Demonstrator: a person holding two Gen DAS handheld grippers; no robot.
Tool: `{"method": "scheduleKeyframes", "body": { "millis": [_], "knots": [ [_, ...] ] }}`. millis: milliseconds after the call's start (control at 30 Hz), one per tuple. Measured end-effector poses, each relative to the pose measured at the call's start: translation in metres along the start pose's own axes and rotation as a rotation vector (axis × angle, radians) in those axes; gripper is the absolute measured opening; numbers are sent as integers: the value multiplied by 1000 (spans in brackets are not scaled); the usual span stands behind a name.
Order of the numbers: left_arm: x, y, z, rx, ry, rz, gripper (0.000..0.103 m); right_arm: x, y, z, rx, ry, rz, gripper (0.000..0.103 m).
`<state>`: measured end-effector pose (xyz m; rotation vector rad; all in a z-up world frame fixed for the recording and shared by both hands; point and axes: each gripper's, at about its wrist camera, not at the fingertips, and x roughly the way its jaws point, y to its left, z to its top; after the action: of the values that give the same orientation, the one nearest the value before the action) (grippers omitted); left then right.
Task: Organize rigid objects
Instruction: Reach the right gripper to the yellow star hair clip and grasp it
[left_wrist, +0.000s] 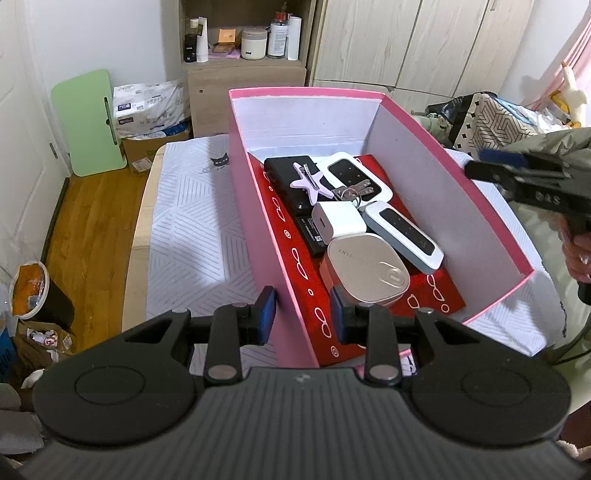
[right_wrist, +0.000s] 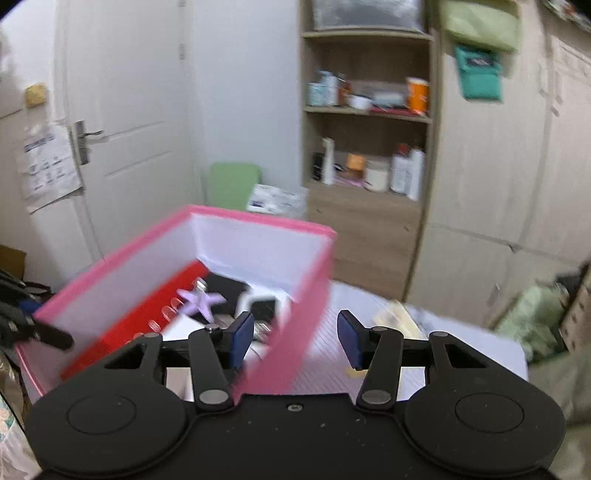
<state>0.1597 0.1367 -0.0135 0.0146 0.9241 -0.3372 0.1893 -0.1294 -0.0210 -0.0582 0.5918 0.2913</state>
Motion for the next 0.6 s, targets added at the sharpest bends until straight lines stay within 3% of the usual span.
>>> {"method": "scheduleKeyframes", "body": {
  "millis": [233,467,600],
  "knots": [
    [0,-1,0,-3,-3,7,29,-15,-35,-26,2,-67,-18,60],
    [-1,0,0,-11,-2,5,29,11,-50,-46,20,13,21,62],
    [0,-1,1,-3,1,10,29,39,-56,-52,35,35,-3,64]
  ]
}}
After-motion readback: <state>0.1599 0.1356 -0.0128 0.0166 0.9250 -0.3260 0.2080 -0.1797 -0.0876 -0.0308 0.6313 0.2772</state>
